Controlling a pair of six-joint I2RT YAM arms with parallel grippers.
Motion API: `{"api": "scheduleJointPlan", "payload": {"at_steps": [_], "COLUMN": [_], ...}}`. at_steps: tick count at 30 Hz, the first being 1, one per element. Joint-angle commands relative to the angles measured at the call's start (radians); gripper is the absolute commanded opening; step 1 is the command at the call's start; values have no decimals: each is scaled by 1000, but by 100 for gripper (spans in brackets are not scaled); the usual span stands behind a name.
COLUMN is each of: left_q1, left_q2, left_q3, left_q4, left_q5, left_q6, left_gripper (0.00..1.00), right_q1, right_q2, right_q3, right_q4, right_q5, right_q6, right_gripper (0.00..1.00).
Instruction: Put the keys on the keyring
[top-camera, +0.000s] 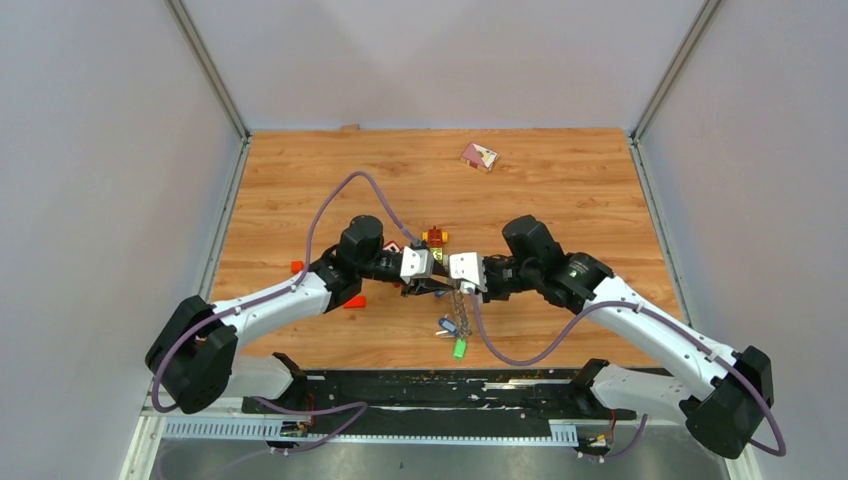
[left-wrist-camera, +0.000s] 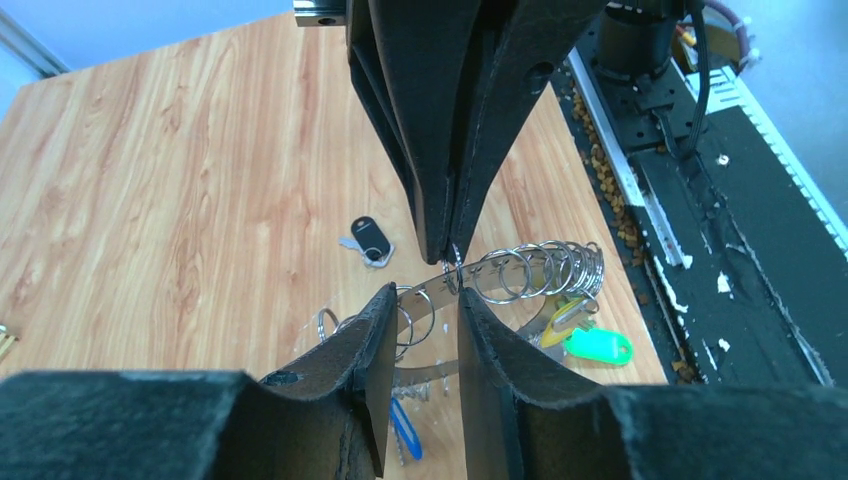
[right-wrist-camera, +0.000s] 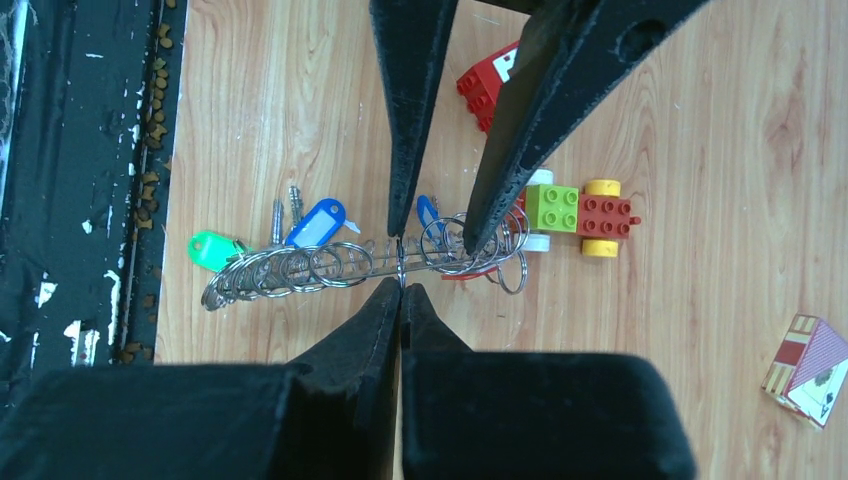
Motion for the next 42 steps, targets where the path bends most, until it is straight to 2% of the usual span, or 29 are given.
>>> {"api": "scheduleJointPlan", "payload": {"at_steps": [1,12,19,25,42], "left_q1": [-3,-4,-21,-28,-29], "left_q2": [-2,-13,8,14,37], "left_q3": [-23,-45,-45,-50,-41], "left_q4": [150,135,202,207,171], "left_q5": [36,54,-3,-22,-21], "left_q6": [-110,-57,-116,-119,-112], "left_gripper": [36,34,33,27,29], "right_q1": [5,-4,-11,-18,-40], "right_q2": [2,20,37,43,40], "right_q3": [60,70,87,97,99], "right_q4": [6,12,20,22,34], "right_q5": [17,21,9,2,-15], "right_q6": [80,105,142,164,190], "right_gripper": [0,0,0,0,0]}}
